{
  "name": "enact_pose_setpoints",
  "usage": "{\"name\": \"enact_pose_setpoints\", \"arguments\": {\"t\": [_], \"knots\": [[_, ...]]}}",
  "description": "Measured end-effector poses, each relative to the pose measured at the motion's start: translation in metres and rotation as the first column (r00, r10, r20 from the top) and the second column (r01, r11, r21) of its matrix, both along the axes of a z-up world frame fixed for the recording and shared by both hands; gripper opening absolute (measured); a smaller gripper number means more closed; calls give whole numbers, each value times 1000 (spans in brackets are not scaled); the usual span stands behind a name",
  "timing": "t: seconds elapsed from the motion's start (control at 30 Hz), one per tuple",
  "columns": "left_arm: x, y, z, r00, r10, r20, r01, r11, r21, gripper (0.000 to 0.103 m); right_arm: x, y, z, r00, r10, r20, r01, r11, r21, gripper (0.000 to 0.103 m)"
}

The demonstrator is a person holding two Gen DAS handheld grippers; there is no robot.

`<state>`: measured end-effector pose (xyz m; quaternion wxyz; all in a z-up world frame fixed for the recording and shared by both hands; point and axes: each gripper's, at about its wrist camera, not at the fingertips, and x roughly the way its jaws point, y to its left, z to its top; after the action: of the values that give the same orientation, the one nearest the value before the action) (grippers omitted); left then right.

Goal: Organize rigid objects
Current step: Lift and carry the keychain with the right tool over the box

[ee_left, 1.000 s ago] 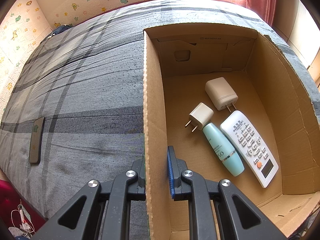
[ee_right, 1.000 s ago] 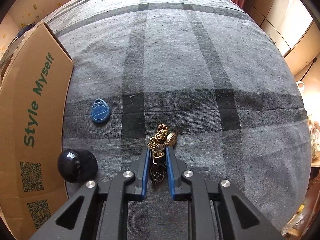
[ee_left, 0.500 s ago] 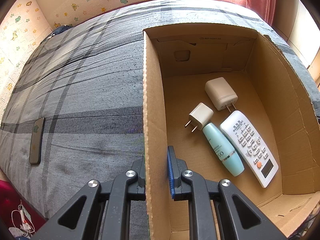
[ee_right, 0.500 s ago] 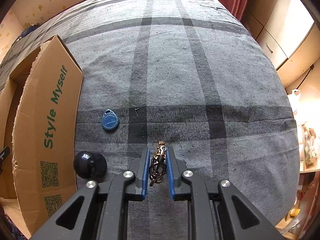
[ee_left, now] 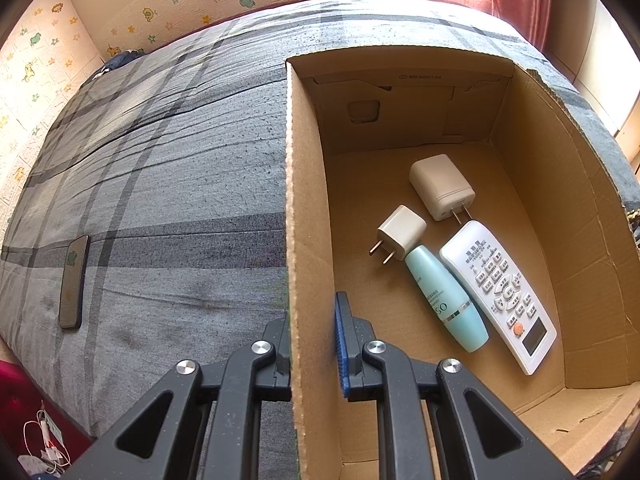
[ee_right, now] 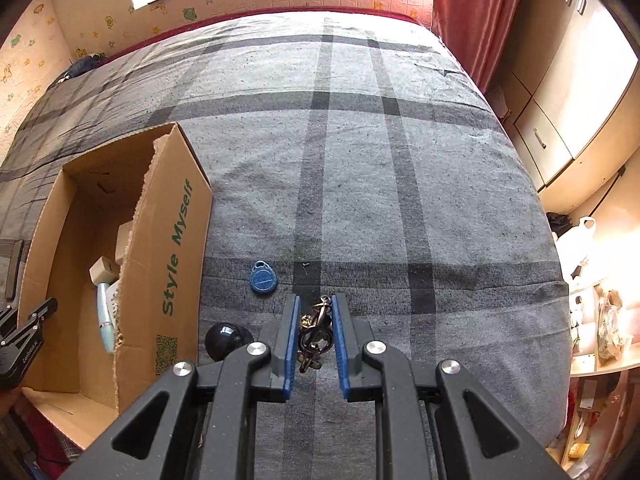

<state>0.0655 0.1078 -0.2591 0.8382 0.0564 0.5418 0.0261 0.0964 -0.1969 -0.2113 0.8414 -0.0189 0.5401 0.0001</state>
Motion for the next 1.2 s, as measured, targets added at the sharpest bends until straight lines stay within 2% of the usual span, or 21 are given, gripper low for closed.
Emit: {"name": "enact_pose_setpoints", "arguments": {"t": [0.37, 0.67, 0.97, 1.2], "knots": [[0, 0, 0, 1000, 0, 0, 0, 1000, -1, 15, 0, 39, 51, 993, 85, 83, -86, 996, 5, 16], [1, 1, 0, 1000, 0, -1, 0, 1000, -1, 15, 1, 84, 76, 975, 180, 129, -184, 983, 13, 16], [1, 1, 0, 1000, 0, -1, 0, 1000, -1, 15, -4, 135, 81, 947, 289, 140, -296, 955, 26, 16], [0, 1, -1, 1000, 0, 0, 0, 1000, -3, 15, -5, 165, 68, 929, 350, 115, -355, 934, 24, 16]]}}
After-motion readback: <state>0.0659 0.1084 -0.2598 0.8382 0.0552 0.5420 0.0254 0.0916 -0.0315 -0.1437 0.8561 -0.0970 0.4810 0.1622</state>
